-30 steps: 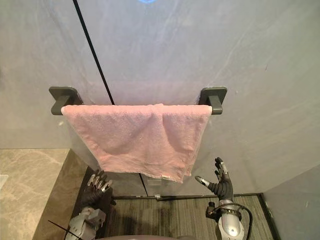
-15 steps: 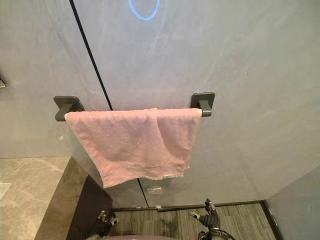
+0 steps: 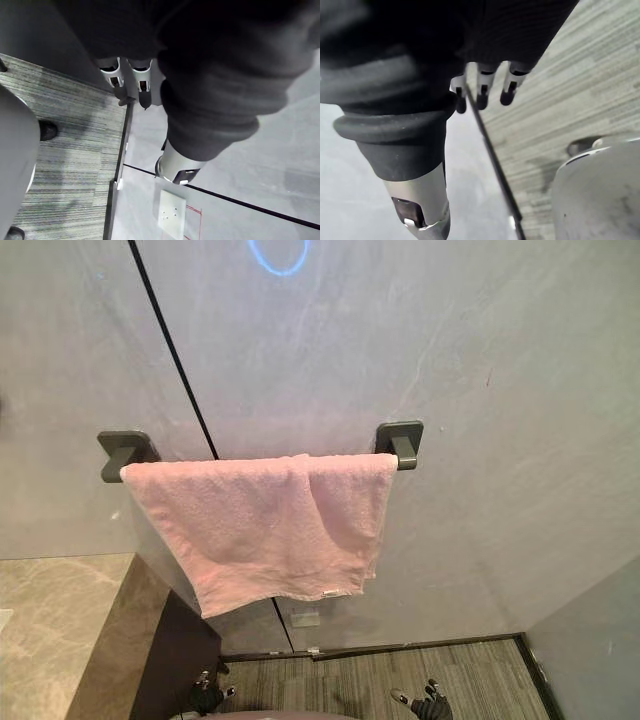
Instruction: Organize washtable
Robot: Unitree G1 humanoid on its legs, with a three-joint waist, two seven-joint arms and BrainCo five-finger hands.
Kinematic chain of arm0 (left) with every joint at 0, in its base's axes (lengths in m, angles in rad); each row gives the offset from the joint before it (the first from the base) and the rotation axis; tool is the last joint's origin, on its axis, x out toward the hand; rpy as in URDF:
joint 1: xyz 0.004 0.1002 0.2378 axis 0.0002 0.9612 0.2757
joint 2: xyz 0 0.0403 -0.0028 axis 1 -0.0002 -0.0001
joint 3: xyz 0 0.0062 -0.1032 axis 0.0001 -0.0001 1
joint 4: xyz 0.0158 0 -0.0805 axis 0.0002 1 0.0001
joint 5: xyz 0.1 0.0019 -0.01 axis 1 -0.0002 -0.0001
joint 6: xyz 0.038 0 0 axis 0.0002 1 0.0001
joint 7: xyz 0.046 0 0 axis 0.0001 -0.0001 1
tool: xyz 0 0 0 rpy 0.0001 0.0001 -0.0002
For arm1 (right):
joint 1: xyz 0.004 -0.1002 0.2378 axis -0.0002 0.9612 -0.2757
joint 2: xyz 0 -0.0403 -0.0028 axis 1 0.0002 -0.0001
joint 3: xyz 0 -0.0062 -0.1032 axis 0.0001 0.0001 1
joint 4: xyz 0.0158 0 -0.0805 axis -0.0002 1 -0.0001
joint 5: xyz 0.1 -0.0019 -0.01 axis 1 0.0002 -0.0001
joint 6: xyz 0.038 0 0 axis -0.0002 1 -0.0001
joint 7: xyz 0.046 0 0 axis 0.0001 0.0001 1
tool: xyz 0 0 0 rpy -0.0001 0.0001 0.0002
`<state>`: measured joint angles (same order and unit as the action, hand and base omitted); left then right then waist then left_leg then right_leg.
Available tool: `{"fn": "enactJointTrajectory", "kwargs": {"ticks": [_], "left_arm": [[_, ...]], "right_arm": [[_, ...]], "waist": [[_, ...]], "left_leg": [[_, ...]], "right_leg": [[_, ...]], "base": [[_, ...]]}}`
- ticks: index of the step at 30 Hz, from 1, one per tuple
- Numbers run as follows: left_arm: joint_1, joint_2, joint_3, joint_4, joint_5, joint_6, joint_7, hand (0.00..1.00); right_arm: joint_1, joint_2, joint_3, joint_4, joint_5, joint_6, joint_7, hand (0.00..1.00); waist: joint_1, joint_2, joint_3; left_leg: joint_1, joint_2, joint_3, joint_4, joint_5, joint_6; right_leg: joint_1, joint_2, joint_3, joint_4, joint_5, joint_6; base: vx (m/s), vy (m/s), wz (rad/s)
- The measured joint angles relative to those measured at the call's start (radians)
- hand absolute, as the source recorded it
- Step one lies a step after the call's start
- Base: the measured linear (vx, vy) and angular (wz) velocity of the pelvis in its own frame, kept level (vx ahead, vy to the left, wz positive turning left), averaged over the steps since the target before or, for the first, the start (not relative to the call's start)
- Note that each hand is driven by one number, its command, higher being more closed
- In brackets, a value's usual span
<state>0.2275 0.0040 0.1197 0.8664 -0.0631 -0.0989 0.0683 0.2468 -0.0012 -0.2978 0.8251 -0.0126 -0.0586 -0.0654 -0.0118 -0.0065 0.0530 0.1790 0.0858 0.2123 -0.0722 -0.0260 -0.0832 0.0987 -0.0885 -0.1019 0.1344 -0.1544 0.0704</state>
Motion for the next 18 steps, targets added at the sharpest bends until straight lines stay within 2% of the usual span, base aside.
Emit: {"fn": "enactJointTrajectory", "kwargs": {"ticks": [3, 4, 5, 6, 9, 11, 12, 13, 14, 15, 16, 17, 18], "left_arm": [[-0.018, 0.01, 0.001, 0.011, 0.001, 0.0, 0.001, 0.0], [-0.026, 0.011, 0.002, 0.012, 0.008, 0.0, 0.002, 0.0], [-0.039, 0.014, 0.001, 0.013, 0.025, 0.0, 0.004, 0.0], [-0.058, 0.021, -0.001, 0.016, 0.039, 0.001, 0.006, 0.0], [-0.086, 0.039, -0.006, 0.017, 0.039, 0.002, 0.014, 0.0], [-0.099, 0.046, -0.008, 0.01, 0.04, 0.004, 0.022, 0.0], [-0.101, 0.037, -0.008, 0.004, 0.039, 0.003, 0.022, 0.0], [-0.103, 0.038, -0.007, 0.003, 0.039, 0.003, 0.022, 0.0], [-0.102, 0.041, -0.008, 0.002, 0.039, 0.004, 0.021, 0.0], [-0.101, 0.044, -0.008, 0.001, 0.039, 0.004, 0.022, 0.0], [-0.096, 0.058, -0.007, -0.002, 0.039, 0.005, 0.024, 0.0], [-0.095, 0.063, -0.006, 0.0, 0.039, 0.006, 0.024, 0.0], [-0.092, 0.055, -0.007, -0.001, 0.039, 0.007, 0.024, 0.0]], "right_arm": [[-0.028, -0.004, 0.001, 0.027, -0.001, 0.006, -0.002, 0.0], [-0.043, -0.004, 0.002, 0.026, -0.001, 0.006, -0.006, 0.0], [-0.07, -0.003, 0.006, 0.026, -0.007, 0.01, -0.012, 0.0], [-0.1, -0.003, 0.023, 0.026, -0.01, 0.011, -0.021, 0.0], [-0.131, 0.001, 0.058, 0.023, -0.027, 0.011, -0.025, 0.0], [-0.127, -0.001, 0.069, 0.024, -0.029, 0.014, -0.027, 0.0], [-0.131, -0.001, 0.082, 0.022, -0.029, 0.017, -0.027, 0.0], [-0.141, -0.001, 0.092, 0.022, -0.029, 0.018, -0.027, 0.0], [-0.138, -0.001, 0.102, 0.024, -0.029, 0.019, -0.027, 0.0], [-0.135, -0.001, 0.102, 0.029, -0.029, 0.02, -0.026, 0.0], [-0.137, 0.0, 0.107, 0.035, -0.029, 0.022, -0.026, 0.0], [-0.15, -0.004, 0.109, 0.033, -0.029, 0.021, -0.027, 0.0], [-0.174, -0.017, 0.109, 0.031, -0.029, 0.019, -0.028, 0.0]], "waist": [[0.003, -0.011, 0.015], [0.004, -0.004, 0.02], [0.008, -0.016, 0.046], [0.012, -0.015, 0.071], [0.016, -0.038, 0.102], [0.025, -0.046, 0.102], [0.028, -0.047, 0.098], [0.024, -0.049, 0.1], [0.02, -0.055, 0.098], [0.022, -0.055, 0.097], [0.031, -0.084, 0.079], [0.032, -0.079, 0.08], [0.033, -0.053, 0.078]], "left_leg": [[-0.006, 0.0, 0.019, -0.001, 0.0, 0.0], [-0.009, -0.001, 0.033, 0.001, 0.0, 0.0], [-0.01, -0.001, 0.05, 0.004, -0.001, 0.001], [-0.011, 0.0, 0.069, 0.013, -0.001, 0.002], [-0.054, 0.001, 0.084, 0.068, -0.011, 0.014], [-0.088, 0.001, 0.081, 0.108, -0.026, 0.023], [-0.123, 0.011, 0.081, 0.128, -0.03, 0.03], [-0.138, 0.01, 0.078, 0.139, -0.031, 0.031], [-0.151, 0.0, 0.05, 0.162, -0.03, 0.032], [-0.156, -0.002, 0.04, 0.177, -0.03, 0.032], [-0.197, -0.002, 0.033, 0.232, -0.031, 0.03], [-0.217, 0.004, 0.035, 0.254, -0.029, 0.028], [-0.239, 0.025, 0.035, 0.266, -0.025, 0.023]], "right_leg": [[-0.03, 0.002, 0.024, 0.01, 0.0, 0.0], [-0.042, 0.002, 0.031, 0.022, 0.0, 0.0], [-0.061, 0.002, 0.051, 0.048, 0.0, 0.0], [-0.084, 0.001, 0.062, 0.084, 0.0, 0.0], [-0.156, -0.016, 0.067, 0.183, -0.002, 0.002], [-0.161, -0.023, 0.071, 0.175, 0.002, 0.007], [-0.159, -0.031, 0.07, 0.161, -0.018, 0.013], [-0.174, -0.044, 0.056, 0.238, -0.053, 0.011], [-0.184, -0.08, 0.03, 0.408, -0.101, 0.025], [-0.173, -0.097, 0.024, 0.457, -0.107, 0.039], [-0.153, -0.116, 0.036, 0.462, -0.106, 0.066], [-0.153, -0.099, 0.04, 0.443, -0.107, 0.065], [-0.136, -0.065, 0.052, 0.385, -0.106, 0.065]], "base": [[0.05, 0.007, -0.2], [0.03, 0.015, -0.43], [-0.02, 0.01, -0.49], [-0.02, 0.007, -0.45], [-0.1, -0.003, -0.12], [-0.09, -0.002, 0.19], [-0.08, -0.007, 0.2], [-0.06, -0.02, 0.45], [0.0, -0.033, 0.54], [0.0, -0.091, 0.59], [-0.05, -0.167, 0.27], [-0.15, -0.184, 0.1], [-0.21, -0.175, -0.07]]}}
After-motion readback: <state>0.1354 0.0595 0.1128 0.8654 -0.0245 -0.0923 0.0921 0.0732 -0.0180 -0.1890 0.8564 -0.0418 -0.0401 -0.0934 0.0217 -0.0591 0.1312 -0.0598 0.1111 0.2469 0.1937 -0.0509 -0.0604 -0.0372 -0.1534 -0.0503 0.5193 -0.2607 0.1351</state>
